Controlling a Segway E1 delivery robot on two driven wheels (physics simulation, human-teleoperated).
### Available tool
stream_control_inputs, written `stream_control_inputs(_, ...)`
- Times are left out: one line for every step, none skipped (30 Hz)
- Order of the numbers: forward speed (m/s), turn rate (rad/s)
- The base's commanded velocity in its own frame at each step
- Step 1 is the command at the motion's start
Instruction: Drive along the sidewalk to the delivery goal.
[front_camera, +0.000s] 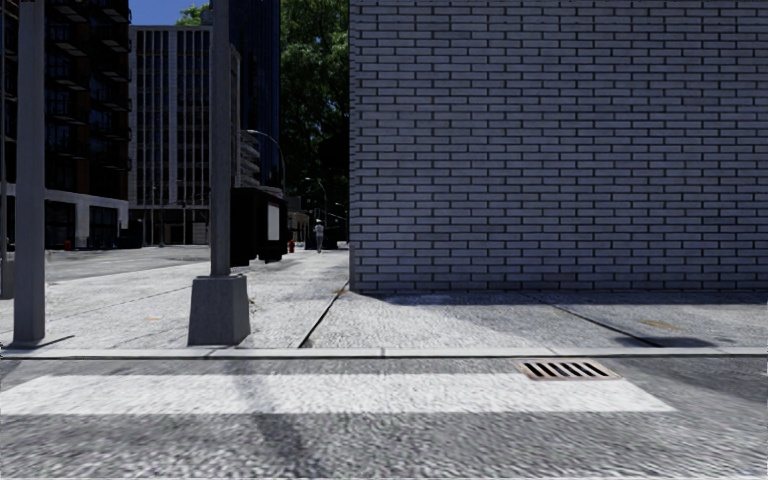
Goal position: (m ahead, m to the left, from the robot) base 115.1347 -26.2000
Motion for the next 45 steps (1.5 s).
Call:
stream_control_inputs(2.00,0.00)
stream_control_inputs(2.00,0.00)
stream_control_inputs(2.00,0.00)
stream_control_inputs(2.00,0.00)
stream_control_inputs(2.00,0.00)
stream_control_inputs(2.00,0.00)
stream_control_inputs(2.00,0.00)
stream_control_inputs(2.00,0.00)
stream_control_inputs(2.00,0.00)
stream_control_inputs(2.00,0.00)
stream_control_inputs(2.00,0.00)
stream_control_inputs(2.00,0.03)
stream_control_inputs(2.00,0.03)
stream_control_inputs(2.00,0.05)
stream_control_inputs(2.00,0.06)
stream_control_inputs(2.00,0.06)
stream_control_inputs(2.00,0.06)
stream_control_inputs(2.00,0.06)
stream_control_inputs(2.00,0.06)
stream_control_inputs(2.00,0.08)
stream_control_inputs(2.00,0.09)
stream_control_inputs(1.96,0.10)
stream_control_inputs(1.96,0.10)
stream_control_inputs(1.89,0.10)
stream_control_inputs(1.84,0.11)
stream_control_inputs(1.82,0.14)
stream_control_inputs(1.82,0.14)
stream_control_inputs(1.79,0.17)
stream_control_inputs(1.75,0.18)
stream_control_inputs(1.67,0.18)
stream_control_inputs(1.63,0.18)
stream_control_inputs(1.63,0.18)
stream_control_inputs(1.60,0.21)
stream_control_inputs(1.57,0.23)
stream_control_inputs(1.56,0.24)
stream_control_inputs(1.56,0.24)
stream_control_inputs(1.56,0.24)
stream_control_inputs(1.55,0.24)
stream_control_inputs(1.55,0.24)
stream_control_inputs(1.55,0.25)
stream_control_inputs(1.54,0.26)
stream_control_inputs(1.54,0.26)
stream_control_inputs(1.54,0.26)
stream_control_inputs(1.54,0.27)
stream_control_inputs(1.54,0.27)
